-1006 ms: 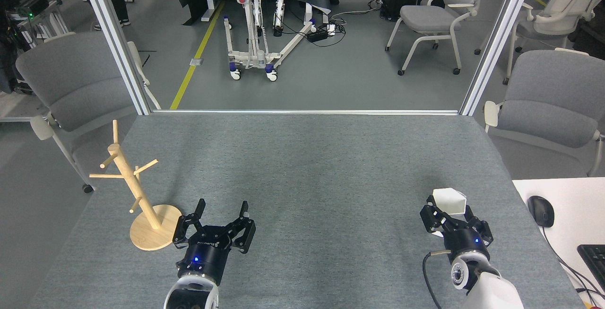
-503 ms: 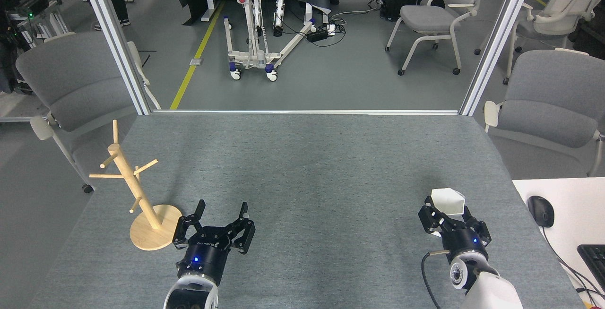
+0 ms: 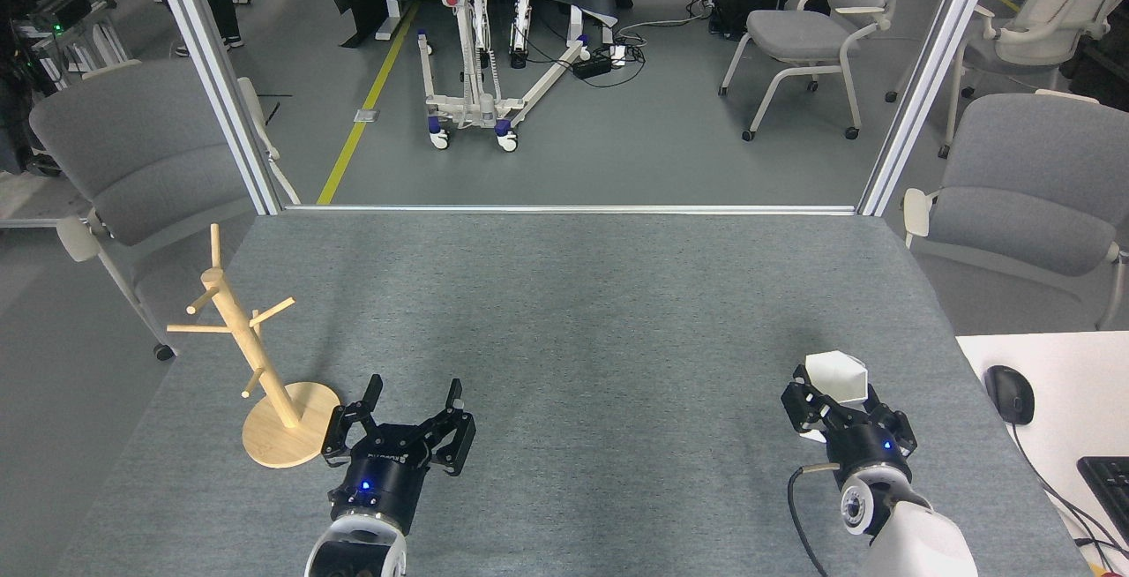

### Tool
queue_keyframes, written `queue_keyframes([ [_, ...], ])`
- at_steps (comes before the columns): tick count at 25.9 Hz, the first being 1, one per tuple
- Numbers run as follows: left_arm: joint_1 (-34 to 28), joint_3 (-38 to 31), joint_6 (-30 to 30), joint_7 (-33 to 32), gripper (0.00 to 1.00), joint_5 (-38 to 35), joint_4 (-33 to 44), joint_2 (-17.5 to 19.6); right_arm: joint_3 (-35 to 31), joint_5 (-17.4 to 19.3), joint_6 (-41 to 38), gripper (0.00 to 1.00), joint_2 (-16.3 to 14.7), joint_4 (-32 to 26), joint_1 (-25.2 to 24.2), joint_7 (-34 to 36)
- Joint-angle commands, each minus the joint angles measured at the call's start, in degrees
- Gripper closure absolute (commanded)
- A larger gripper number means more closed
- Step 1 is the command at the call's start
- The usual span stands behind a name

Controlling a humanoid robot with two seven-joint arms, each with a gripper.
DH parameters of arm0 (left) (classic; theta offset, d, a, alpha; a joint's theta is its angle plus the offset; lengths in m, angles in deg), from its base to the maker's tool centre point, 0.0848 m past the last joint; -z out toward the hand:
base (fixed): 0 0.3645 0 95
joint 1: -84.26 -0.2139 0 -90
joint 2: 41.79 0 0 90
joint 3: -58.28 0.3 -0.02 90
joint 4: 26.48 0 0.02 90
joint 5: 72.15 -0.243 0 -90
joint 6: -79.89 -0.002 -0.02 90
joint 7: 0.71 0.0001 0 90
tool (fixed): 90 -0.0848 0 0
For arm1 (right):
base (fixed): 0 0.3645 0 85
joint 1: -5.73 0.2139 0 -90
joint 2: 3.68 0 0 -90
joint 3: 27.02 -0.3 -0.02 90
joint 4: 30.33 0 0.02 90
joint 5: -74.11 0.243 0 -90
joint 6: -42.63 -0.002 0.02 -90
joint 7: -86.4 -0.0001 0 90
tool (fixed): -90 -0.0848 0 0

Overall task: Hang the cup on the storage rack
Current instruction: 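Close the right gripper on the cup rim and lift it, then carry the cup with the right gripper toward the table center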

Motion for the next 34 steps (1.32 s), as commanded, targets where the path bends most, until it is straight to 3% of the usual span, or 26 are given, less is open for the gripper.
queue_keyframes([
  [1, -0.1, 0.0, 0.0, 0.0, 0.01, 0.0, 0.0, 0.0, 0.1, -0.1, 0.3, 0.01, -0.3, 4.6, 3.5, 0.2],
  [34, -0.5, 0.0, 0.1, 0.0, 0.01, 0.0, -1.2, 0.2, 2.1, -2.5, 0.1, 0.05, -1.2, 7.0, 4.3, 0.6],
])
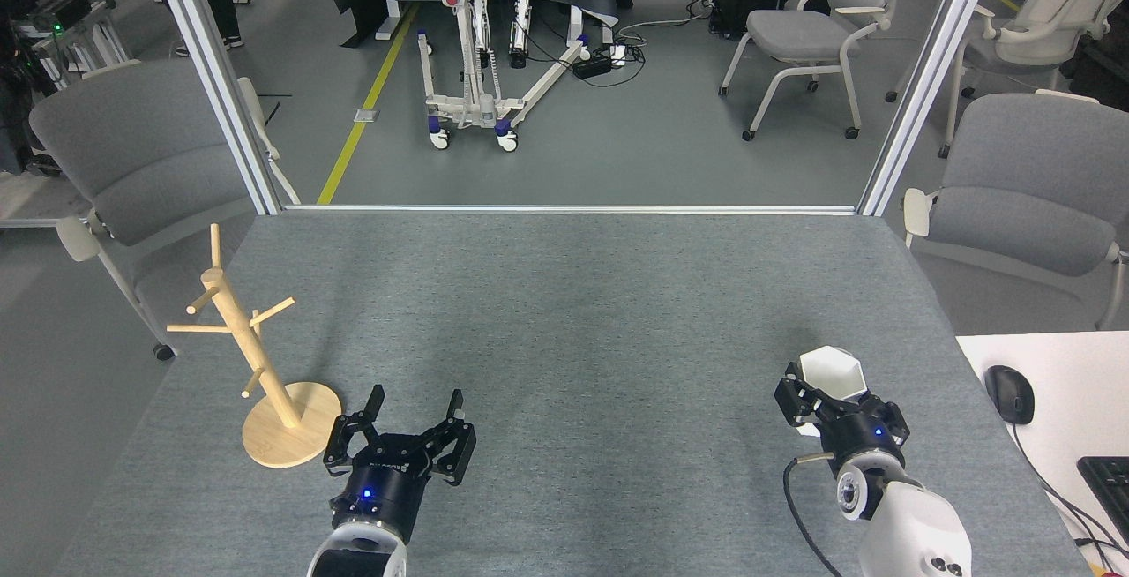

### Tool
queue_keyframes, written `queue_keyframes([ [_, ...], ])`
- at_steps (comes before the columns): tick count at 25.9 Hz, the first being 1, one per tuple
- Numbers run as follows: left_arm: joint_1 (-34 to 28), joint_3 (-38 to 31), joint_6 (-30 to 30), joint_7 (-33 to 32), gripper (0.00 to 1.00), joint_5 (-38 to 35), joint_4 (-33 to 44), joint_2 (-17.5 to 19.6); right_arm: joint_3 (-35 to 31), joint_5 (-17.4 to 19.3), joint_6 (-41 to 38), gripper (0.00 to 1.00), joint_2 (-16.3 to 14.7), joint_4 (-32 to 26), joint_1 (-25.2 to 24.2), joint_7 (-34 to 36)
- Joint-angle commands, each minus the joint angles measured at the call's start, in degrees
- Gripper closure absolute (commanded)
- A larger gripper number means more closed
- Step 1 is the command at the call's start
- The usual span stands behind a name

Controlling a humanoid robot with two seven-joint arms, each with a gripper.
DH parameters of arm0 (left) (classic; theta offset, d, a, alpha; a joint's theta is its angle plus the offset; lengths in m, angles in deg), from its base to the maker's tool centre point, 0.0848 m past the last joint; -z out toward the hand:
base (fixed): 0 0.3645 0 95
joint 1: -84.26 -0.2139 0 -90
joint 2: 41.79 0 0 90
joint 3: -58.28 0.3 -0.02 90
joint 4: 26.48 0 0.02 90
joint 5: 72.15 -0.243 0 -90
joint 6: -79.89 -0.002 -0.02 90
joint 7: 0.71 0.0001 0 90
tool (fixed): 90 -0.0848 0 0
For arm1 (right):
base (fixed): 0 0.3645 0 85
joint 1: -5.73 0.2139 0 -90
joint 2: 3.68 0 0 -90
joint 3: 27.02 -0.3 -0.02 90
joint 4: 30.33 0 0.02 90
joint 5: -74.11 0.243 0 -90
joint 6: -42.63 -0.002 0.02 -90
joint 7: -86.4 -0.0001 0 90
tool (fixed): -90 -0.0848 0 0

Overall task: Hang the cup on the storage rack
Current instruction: 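Carry the cup with the right gripper toward the table center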

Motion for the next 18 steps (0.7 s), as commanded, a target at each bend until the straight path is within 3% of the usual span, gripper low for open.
queue_keyframes([
  [1, 0.0, 0.0, 0.0, 0.0, 0.01, 0.0, 0.0, 0.0, 0.3, 0.0, 0.2, 0.06, 0.1, 0.0, 0.1, 0.3],
  [4, 0.0, 0.0, 0.0, 0.0, 0.01, 0.0, 0.1, 0.0, 0.3, 0.0, 0.2, 0.11, 0.1, 0.0, 0.1, 0.3],
  [6, 0.0, 0.0, 0.0, 0.0, 0.01, 0.0, 0.1, -0.1, 0.3, 0.1, 0.2, 0.23, 0.1, 0.0, 0.1, 0.4],
  [8, 0.0, 0.0, 0.0, 0.0, 0.01, 0.0, 0.1, -0.1, 0.4, 0.0, 0.1, 0.39, 0.1, -0.1, 0.1, 0.3],
  [10, 0.0, 0.0, 0.0, 0.0, 0.01, 0.0, 0.1, -0.1, 0.4, 0.0, -0.2, 0.7, 0.1, -0.1, 0.0, 0.3],
  [11, 0.0, 0.0, 0.0, 0.0, 0.01, 0.0, 0.1, -0.1, 0.4, 0.0, -0.2, 0.78, 0.0, -0.1, 0.0, 0.3],
  [15, -0.1, 0.0, 0.0, 0.0, 0.01, 0.0, 0.3, -0.1, 0.5, 0.3, -0.2, 0.8, 0.3, -1.9, -0.3, -0.1],
  [18, -0.2, 0.0, 0.0, 0.0, 0.01, 0.0, 0.6, -0.2, 0.5, 0.2, -0.7, 0.88, -0.4, -11.0, -1.2, -3.6],
])
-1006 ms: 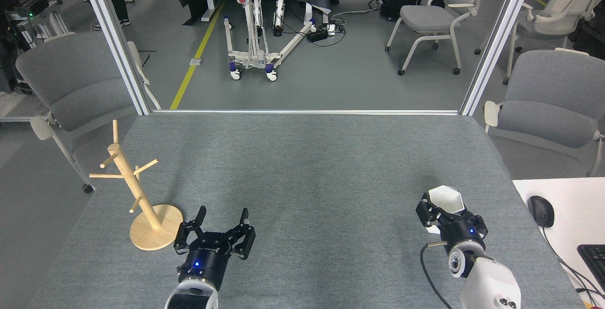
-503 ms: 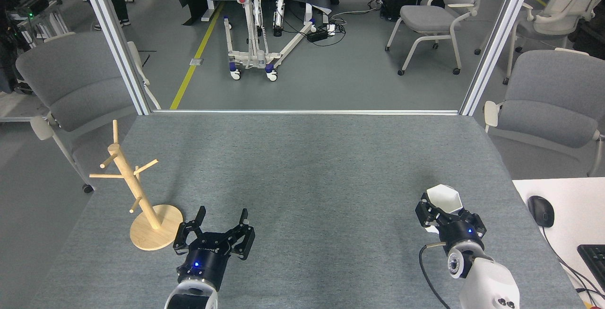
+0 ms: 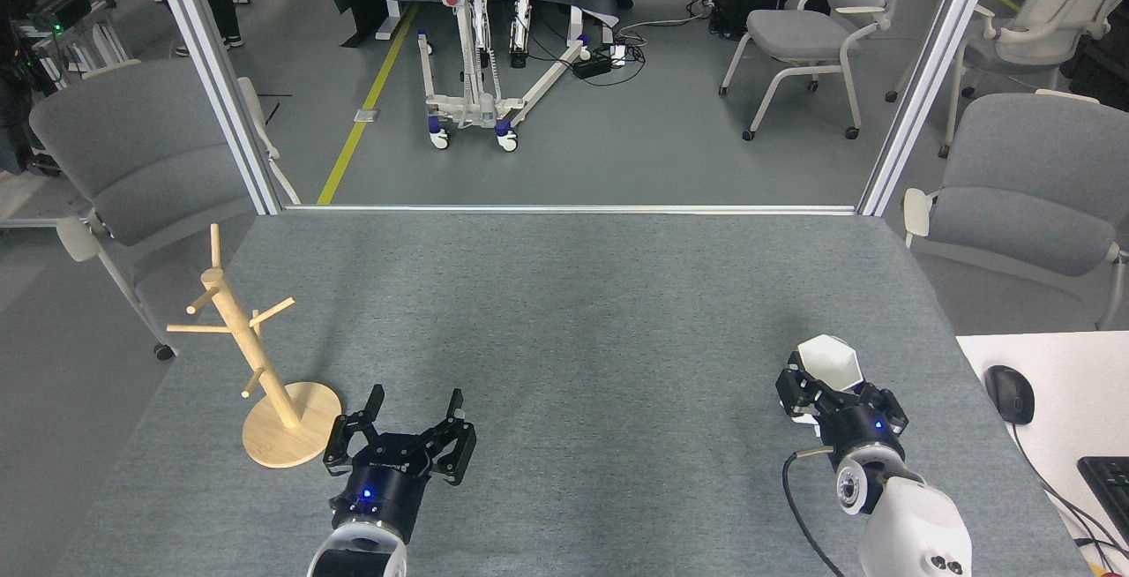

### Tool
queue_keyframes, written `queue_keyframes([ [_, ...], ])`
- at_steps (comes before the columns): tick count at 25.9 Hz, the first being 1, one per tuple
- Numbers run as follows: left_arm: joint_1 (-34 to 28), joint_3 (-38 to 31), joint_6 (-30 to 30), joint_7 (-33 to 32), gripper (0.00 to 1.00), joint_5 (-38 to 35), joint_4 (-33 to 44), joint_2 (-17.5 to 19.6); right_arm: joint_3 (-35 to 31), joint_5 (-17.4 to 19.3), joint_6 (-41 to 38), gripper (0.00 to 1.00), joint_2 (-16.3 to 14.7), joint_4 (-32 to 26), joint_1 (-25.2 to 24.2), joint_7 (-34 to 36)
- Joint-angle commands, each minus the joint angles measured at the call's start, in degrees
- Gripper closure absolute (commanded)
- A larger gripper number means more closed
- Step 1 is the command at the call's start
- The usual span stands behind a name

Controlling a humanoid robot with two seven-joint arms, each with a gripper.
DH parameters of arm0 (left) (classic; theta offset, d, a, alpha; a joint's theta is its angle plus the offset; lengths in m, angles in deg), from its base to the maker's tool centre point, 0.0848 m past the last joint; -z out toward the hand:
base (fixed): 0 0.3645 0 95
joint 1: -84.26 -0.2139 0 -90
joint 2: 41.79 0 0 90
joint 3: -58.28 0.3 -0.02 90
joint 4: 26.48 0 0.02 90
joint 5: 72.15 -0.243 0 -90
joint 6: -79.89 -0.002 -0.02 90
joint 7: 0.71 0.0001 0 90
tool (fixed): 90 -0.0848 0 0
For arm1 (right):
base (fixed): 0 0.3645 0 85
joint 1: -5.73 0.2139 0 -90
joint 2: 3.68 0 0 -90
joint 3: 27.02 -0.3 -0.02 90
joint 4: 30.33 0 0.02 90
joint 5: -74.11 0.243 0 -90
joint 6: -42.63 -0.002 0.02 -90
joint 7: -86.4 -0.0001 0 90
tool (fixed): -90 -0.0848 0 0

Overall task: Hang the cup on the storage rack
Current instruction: 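Carry the cup with the right gripper toward the table center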

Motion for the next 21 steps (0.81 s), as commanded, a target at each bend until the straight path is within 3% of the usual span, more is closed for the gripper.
queue_keyframes([
  [1, -0.1, 0.0, 0.0, 0.0, 0.01, 0.0, 0.4, -0.2, -0.1, 0.2, -0.7, 0.91, -1.3, -10.2, -1.6, -5.9],
  [5, -1.0, 0.4, 0.4, 0.0, 0.01, 0.0, 2.2, -0.3, -0.9, 0.8, 0.0, 0.94, -1.0, -26.1, -6.4, -15.4],
  [11, -6.4, 10.5, 3.8, -0.1, 0.01, -1.3, 9.3, 0.4, 0.1, 4.1, 5.1, 0.97, 2.8, -47.1, -14.8, -24.5],
  [14, -6.7, 15.9, 3.9, -0.1, 0.01, -5.9, 9.7, 1.3, 5.3, 7.3, 9.9, 1.0, 2.6, -52.9, -15.5, -25.7],
  [19, -6.3, 24.8, 4.3, -0.5, 0.01, -11.9, 12.7, 4.8, 15.7, 7.3, 21.6, 1.0, 3.1, -56.9, -14.7, -26.1],
  [21, -5.5, 26.3, 4.4, -1.2, 0.01, -14.3, 12.9, 4.5, 20.1, 6.8, 26.6, 1.0, 3.2, -58.7, -14.4, -27.3],
])
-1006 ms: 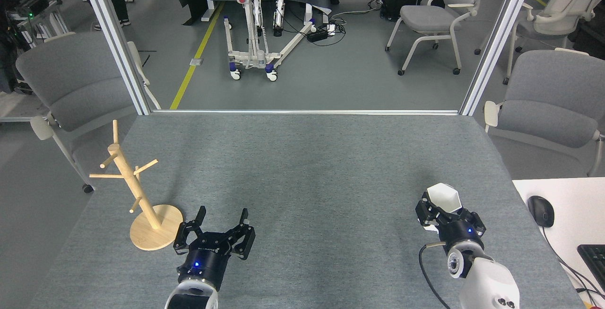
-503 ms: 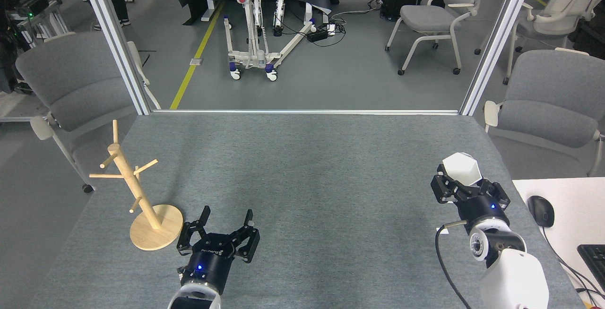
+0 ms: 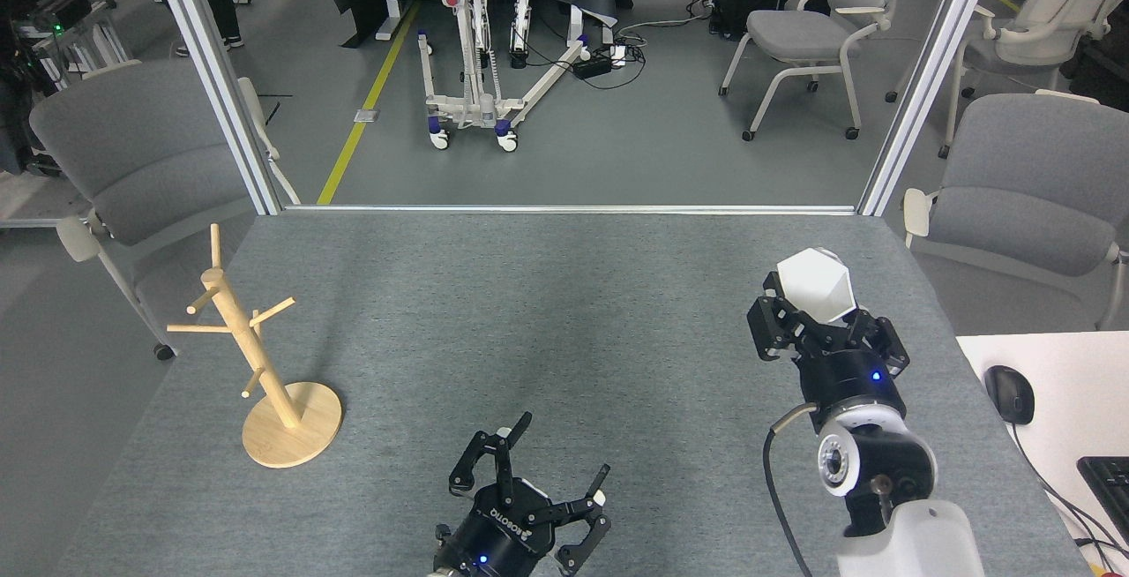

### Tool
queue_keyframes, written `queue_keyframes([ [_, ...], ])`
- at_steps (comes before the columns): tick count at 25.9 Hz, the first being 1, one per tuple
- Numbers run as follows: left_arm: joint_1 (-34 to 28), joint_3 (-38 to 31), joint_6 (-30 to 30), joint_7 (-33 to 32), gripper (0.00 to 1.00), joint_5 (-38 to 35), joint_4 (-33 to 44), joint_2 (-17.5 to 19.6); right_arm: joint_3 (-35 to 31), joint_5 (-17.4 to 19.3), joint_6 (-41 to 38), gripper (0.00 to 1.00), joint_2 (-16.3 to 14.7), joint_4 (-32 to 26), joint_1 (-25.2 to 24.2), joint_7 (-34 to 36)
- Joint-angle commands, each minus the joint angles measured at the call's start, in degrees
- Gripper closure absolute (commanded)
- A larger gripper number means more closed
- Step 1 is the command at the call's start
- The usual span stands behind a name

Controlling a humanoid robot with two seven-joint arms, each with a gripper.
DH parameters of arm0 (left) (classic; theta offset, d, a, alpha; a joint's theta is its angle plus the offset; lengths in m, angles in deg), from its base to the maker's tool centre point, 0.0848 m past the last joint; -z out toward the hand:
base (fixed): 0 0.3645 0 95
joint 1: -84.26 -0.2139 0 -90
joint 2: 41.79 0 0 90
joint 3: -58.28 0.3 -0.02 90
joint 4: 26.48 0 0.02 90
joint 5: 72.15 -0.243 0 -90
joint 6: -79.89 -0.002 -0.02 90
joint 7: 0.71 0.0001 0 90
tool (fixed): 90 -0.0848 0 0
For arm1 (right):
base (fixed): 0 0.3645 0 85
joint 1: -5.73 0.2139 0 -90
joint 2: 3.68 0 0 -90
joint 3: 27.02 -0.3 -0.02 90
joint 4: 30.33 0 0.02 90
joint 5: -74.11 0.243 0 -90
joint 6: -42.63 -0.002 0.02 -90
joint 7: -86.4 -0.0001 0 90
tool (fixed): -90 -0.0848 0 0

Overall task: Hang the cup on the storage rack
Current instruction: 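Carry the cup with the right gripper toward the table center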

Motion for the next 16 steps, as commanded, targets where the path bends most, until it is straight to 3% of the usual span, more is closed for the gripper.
queue_keyframes([
  [1, 1.6, 4.1, 0.2, -1.7, 0.01, -4.7, 0.9, 0.4, 8.4, -0.5, 9.3, 1.0, 0.2, -3.3, 1.3, -1.8],
  [4, 5.8, 7.1, 1.1, -7.4, 0.01, -6.5, 0.4, -0.3, 16.2, -3.4, 19.5, 1.0, 0.8, -3.2, 4.6, -4.1],
  [8, 8.4, 7.7, 2.8, -9.8, 0.01, -6.2, 0.1, -1.6, 24.8, -10.4, 30.6, 1.0, 4.9, -2.9, 6.4, -9.3],
  [12, 9.6, 7.2, 4.7, -10.3, 0.01, -5.9, -0.3, -3.0, 29.7, -15.5, 35.6, 1.0, 7.2, -2.8, 6.7, -15.6],
  [16, 10.7, 6.8, 5.2, -10.6, 0.01, -5.4, -1.5, -3.4, 30.1, -16.8, 36.3, 1.0, 7.9, -2.7, 6.8, -16.8],
])
